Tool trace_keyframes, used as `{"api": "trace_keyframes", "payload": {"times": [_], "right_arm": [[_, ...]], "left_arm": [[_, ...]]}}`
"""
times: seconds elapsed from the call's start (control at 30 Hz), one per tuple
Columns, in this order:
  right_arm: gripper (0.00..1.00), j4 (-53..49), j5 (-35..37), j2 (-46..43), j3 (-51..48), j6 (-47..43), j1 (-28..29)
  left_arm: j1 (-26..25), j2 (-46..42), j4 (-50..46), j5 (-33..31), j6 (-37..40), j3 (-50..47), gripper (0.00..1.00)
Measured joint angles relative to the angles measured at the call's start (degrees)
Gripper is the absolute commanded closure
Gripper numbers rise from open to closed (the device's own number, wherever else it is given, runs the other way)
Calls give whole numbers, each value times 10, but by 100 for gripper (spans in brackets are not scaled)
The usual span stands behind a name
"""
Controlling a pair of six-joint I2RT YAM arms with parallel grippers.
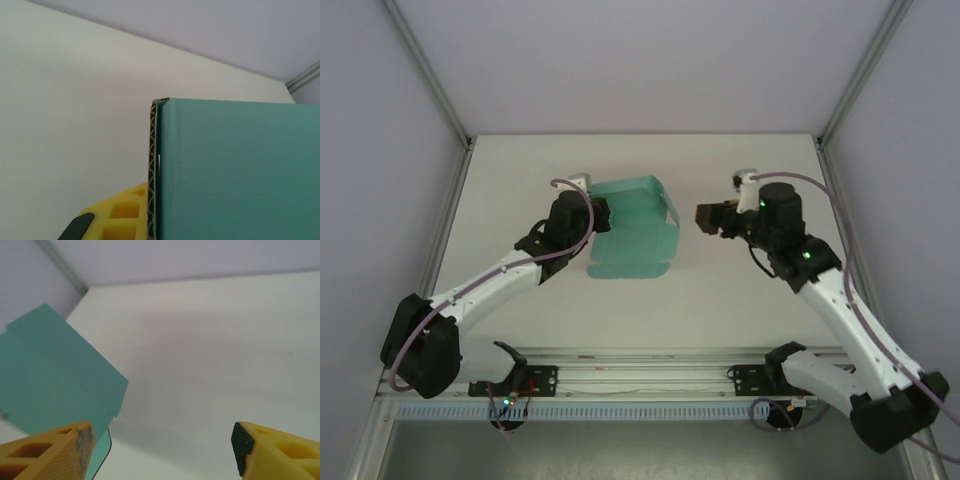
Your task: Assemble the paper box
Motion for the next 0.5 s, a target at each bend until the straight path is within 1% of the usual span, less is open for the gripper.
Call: {"api": "trace_keyframes", "payload": {"times": [0.13, 0.23, 0.4, 0.5], "right_arm": [[34, -6, -53, 90, 24, -58, 6], [36, -10, -82, 136, 52, -93, 20], [40, -9, -106, 173, 78, -122, 43], [41, -9, -108, 193, 93, -131, 55]], "left_arm": [[0, 15, -22, 13, 14, 7, 100], [0, 26, -31, 21, 18, 13, 100], [0, 42, -42, 25, 19, 25, 100], [0, 49, -49, 24, 19, 32, 100]]}}
